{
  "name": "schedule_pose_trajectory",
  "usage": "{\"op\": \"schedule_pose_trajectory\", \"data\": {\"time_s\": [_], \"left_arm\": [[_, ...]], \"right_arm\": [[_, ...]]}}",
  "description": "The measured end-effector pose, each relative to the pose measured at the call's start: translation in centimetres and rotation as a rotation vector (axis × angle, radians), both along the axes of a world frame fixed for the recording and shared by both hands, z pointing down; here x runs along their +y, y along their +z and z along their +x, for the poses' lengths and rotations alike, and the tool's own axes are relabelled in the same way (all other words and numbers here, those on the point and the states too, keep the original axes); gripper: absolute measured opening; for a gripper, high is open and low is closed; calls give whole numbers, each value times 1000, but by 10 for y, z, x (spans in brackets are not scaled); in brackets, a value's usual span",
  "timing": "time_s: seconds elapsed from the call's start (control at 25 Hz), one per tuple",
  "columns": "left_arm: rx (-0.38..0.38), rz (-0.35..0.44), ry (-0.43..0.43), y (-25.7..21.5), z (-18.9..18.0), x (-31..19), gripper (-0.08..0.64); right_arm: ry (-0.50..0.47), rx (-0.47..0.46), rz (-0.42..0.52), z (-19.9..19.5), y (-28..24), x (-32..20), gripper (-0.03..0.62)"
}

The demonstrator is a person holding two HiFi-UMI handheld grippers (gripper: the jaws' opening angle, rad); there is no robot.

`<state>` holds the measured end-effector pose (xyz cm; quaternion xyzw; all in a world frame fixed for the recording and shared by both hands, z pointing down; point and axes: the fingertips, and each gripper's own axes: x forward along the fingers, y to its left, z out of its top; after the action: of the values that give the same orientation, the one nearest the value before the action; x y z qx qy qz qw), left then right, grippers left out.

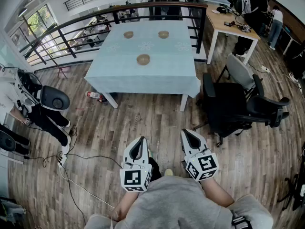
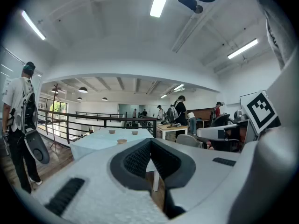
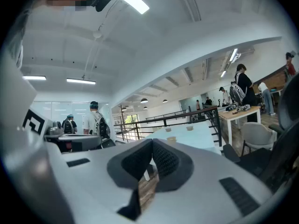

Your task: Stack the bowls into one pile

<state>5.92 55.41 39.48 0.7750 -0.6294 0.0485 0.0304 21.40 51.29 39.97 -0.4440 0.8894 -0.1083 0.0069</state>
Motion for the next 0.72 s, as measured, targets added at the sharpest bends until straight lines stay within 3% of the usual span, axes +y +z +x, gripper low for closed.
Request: {"op": "schedule_pose_trajectory", "data": {"time_s": [0.72], "left_arm": [[-39, 43, 15, -15, 11, -6, 18]], "right_arm": [[-27, -30, 3, 5, -12, -4, 26]]}}
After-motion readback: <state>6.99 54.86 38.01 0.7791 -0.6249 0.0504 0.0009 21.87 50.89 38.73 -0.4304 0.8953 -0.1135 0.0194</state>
